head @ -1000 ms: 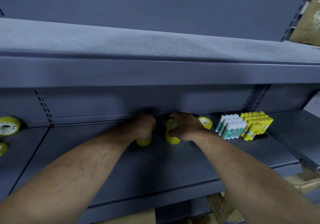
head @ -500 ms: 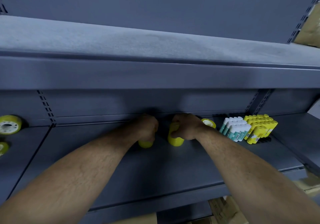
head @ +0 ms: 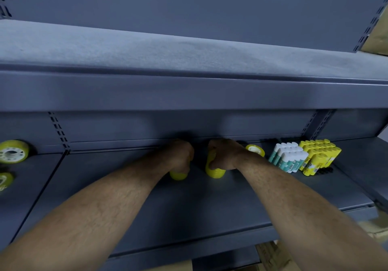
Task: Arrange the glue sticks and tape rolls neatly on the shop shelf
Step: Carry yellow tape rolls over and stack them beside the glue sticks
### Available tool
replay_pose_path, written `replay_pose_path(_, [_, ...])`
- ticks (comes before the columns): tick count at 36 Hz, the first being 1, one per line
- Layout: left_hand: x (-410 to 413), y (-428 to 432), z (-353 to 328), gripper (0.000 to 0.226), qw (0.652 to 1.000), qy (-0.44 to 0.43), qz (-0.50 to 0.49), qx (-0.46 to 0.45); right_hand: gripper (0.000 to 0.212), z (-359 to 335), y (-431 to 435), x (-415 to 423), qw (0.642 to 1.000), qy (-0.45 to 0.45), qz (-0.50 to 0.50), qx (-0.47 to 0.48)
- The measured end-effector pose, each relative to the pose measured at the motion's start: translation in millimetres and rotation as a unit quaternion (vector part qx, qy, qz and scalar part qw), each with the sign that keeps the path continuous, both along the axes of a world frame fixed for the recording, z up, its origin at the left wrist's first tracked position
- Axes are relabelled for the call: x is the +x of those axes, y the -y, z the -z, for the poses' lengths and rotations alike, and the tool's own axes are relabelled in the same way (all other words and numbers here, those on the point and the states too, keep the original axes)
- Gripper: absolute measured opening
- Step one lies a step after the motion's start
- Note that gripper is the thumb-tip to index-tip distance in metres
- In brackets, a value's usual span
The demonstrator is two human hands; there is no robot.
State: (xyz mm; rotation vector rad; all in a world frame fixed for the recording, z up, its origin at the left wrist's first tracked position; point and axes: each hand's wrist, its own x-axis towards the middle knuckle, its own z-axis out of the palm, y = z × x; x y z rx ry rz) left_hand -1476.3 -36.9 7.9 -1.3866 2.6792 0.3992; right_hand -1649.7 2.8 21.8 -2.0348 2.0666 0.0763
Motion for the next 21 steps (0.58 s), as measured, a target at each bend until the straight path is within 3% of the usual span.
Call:
replay_pose_path(8, [0,2,1,0.037,1.0,0.0,0.0,0.003,0.06,2,5,-2,1.0,0.011,-0.006,0.0])
replay_pose_path(14, [1,3,1,0.037,1.0,-0.002,-0.004,0.014,0.059,1,7,-4,1.0,0.008,-0.014,0.011])
replay_pose_path(18, [1,3,2,0.037,1.0,0.0,-0.006,0.006,0.073,1,11,-5,0.999,-0.003,-0.033,0.036])
replay_pose_path(21, [0,3,1,0.038,1.0,0.009,-0.003,0.01,0.07,2,14,-6,0.997,-0.013,-0.05,0.05])
